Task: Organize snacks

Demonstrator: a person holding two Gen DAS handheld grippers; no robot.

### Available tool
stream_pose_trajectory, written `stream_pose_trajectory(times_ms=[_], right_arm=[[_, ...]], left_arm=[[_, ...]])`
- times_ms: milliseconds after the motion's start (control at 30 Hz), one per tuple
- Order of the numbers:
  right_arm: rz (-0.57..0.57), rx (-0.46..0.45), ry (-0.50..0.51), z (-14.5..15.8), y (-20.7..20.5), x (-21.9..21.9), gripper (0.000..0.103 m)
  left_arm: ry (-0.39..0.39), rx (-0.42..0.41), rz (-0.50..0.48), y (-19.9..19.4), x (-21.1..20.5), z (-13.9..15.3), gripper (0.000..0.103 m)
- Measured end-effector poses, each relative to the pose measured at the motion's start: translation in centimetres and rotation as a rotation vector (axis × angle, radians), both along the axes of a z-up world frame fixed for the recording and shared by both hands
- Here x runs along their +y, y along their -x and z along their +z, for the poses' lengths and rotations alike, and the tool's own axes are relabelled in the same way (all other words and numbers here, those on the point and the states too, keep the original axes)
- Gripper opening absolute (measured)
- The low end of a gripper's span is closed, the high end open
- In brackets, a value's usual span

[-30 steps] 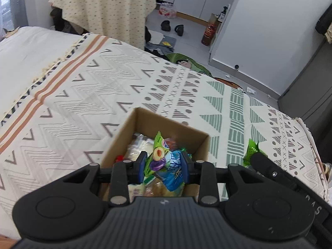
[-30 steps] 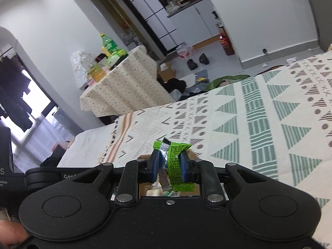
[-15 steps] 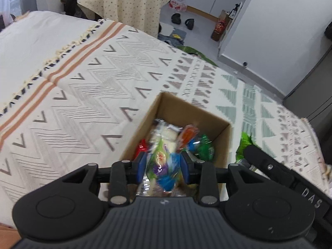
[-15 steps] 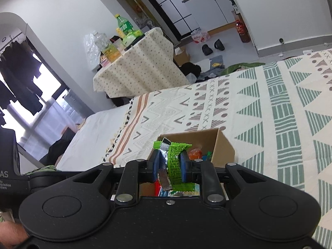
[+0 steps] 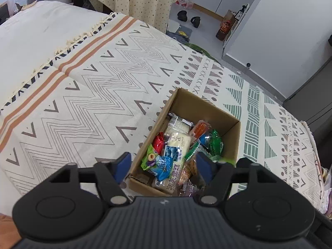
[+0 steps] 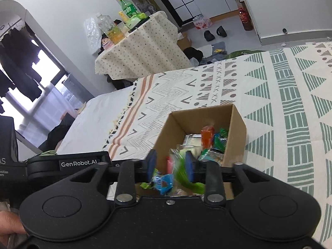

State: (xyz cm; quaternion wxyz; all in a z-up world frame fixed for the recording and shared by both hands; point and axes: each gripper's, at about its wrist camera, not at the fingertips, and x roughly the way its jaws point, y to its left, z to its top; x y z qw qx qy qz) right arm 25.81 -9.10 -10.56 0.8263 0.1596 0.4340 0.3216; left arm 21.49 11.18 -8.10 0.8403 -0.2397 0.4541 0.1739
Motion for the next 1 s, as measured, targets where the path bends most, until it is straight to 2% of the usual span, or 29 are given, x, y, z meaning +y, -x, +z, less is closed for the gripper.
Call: stream_pose_trajectory(times_ms=[33,67,200,400,667,800,1000], right_arm=[[-0.015,-0.006,0.010,0.4,0.2,-0.1,0.045],[-0.029,-0.014,0.019,0.8,0.6,-0.2,0.046],[-0.078,-0.014,0.029,2.1,1.8,-0.8,0.046],[-0.136,-0.013,0.077,3.7,3.9,-2.0,0.051],[-0.213,-0.027,0.116,5.9,6.5,-3.6,0.057],[-0.235,-0.042,0.133,6.9,7.9,-4.2,0.063],[-0.259,-0.087,0.135,8.6,10.2,-5.1,0.080]], left_arm=[[0.001,-0.005,-0.004,0.2,0.1,0.2,0.076],[0.002,-0.009,-0.007,0.5,0.2,0.5,0.078],[0.003,-0.024,-0.038,1.4,0.4,1.2,0.085],[0.022,-0.041,-0.099,2.8,0.0,2.1,0.088],[0.010,-0.075,-0.198,5.0,-1.0,4.3,0.093],[-0.001,-0.098,-0.227,6.2,-1.4,5.4,0.096],[-0.019,-0.132,-0.254,7.9,-2.3,7.2,0.103]])
